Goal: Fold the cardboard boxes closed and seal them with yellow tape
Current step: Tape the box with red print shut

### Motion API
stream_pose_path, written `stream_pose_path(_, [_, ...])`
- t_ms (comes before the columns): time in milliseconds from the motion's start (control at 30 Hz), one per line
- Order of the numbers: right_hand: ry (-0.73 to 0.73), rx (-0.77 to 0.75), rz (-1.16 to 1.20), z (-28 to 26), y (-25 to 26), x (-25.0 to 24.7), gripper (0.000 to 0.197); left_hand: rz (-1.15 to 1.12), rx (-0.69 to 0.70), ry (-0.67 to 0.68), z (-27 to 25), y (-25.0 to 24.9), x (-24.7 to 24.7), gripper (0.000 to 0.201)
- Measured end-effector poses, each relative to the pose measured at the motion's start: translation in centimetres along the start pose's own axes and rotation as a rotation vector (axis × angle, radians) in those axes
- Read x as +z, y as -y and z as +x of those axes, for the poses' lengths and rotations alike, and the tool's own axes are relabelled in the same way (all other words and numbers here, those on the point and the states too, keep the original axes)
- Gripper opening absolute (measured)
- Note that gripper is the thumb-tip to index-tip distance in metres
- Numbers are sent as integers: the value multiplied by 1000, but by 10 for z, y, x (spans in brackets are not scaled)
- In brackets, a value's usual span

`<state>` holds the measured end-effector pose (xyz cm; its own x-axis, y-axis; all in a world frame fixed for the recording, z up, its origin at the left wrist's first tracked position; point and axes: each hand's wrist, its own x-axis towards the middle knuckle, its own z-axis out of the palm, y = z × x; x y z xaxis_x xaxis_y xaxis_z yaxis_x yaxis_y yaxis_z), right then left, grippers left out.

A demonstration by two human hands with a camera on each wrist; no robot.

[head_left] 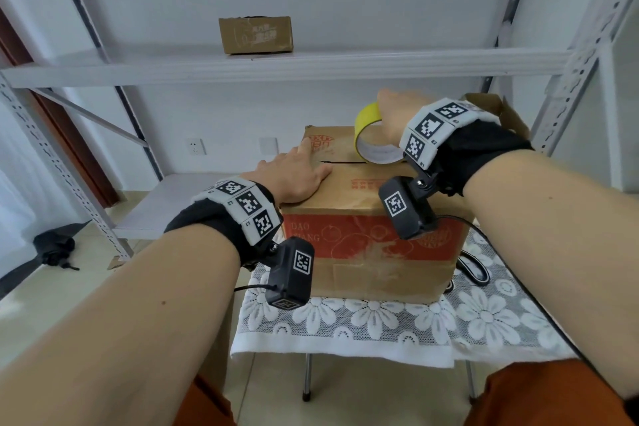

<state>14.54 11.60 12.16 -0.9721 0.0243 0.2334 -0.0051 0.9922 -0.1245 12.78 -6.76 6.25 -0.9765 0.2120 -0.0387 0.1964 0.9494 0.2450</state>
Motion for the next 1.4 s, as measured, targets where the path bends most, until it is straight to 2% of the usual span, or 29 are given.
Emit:
stream_pose_path(100, [78, 46, 71, 5, -7, 1, 10, -34, -9, 27, -1, 3, 0, 72])
stream_pose_path(200, [139, 152, 192, 1, -16, -1, 4, -34, -3, 27, -1, 1, 1, 75])
stream_pose_path(333, [126, 158, 253, -2, -20, 2, 25, -16, 0, 12, 0, -4, 1, 75])
stream_pose_path(433, [111, 141, 290, -2, -17, 4, 28, -39, 5, 26, 0, -1, 1, 73])
stream_pose_path(700, [100, 108, 200, -1, -12, 3, 27, 0, 33, 50, 3, 1, 2, 70])
stream_pose_path(867, [108, 90, 113, 0, -11, 2, 14, 27, 21, 68, 4, 2, 2, 72])
stream_pose_path(1067, [127, 85, 74, 1, -8, 1, 4, 144, -43, 116, 1, -9, -3, 89])
stream_pose_path(1167, [126, 91, 57, 2, -9, 2, 18, 195, -67, 131, -2, -20, -4, 97])
stream_pose_path(1233, [121, 87, 46, 3, -7, 3, 26, 206, -61, 142, -3, -25, -4, 95])
stream_pose_path(1400, [111, 61, 40, 2, -4, 1, 5, 231, -60, 147, -2, -38, 0, 98])
